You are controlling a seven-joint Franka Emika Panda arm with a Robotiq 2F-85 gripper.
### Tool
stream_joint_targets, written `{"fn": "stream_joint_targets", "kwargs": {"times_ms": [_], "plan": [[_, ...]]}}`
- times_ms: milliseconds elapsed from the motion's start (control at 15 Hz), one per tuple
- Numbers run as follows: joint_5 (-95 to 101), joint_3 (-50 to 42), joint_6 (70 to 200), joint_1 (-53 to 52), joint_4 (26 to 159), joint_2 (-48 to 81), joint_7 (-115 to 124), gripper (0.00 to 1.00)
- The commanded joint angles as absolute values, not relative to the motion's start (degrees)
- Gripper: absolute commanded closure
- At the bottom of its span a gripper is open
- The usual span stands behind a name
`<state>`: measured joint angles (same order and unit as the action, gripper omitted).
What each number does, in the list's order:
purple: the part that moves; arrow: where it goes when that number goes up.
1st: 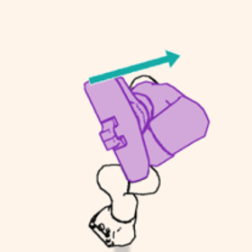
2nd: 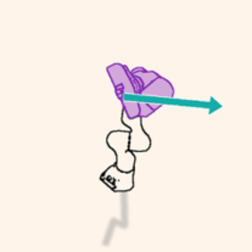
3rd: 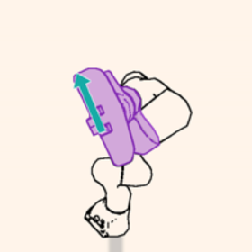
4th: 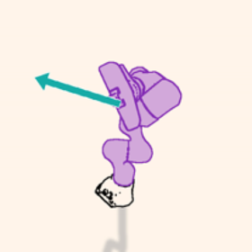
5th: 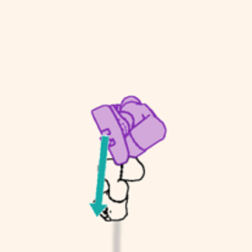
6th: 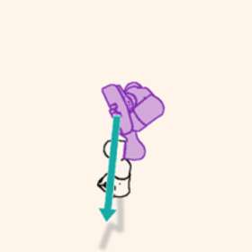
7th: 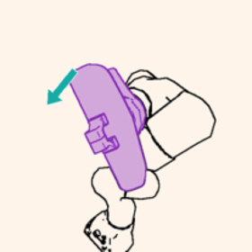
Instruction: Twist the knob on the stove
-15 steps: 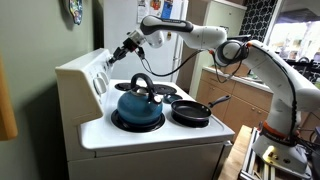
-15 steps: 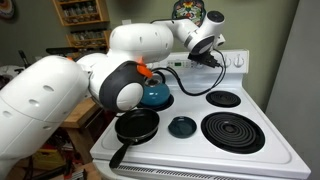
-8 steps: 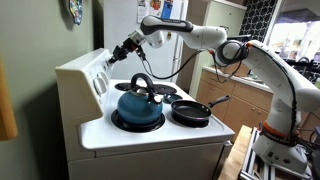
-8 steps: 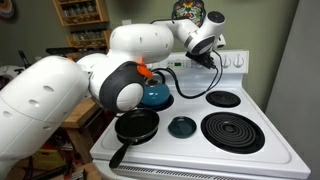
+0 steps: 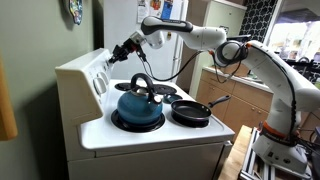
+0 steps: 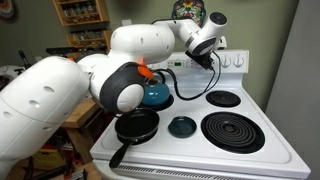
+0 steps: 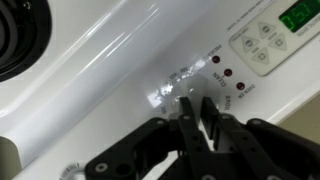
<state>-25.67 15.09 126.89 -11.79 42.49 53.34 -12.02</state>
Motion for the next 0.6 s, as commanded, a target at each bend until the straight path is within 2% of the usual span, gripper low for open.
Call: {"fn": "stream_joint_targets", "kwargs": {"times_ms": [0,533], "plan": [[-28.1,16.4,129.2,-12.1,39.6,56.1,-9.6,0.96],[-32.3,18.5,128.6,-10.8,39.0,57.0,-7.6,0.96]]}}
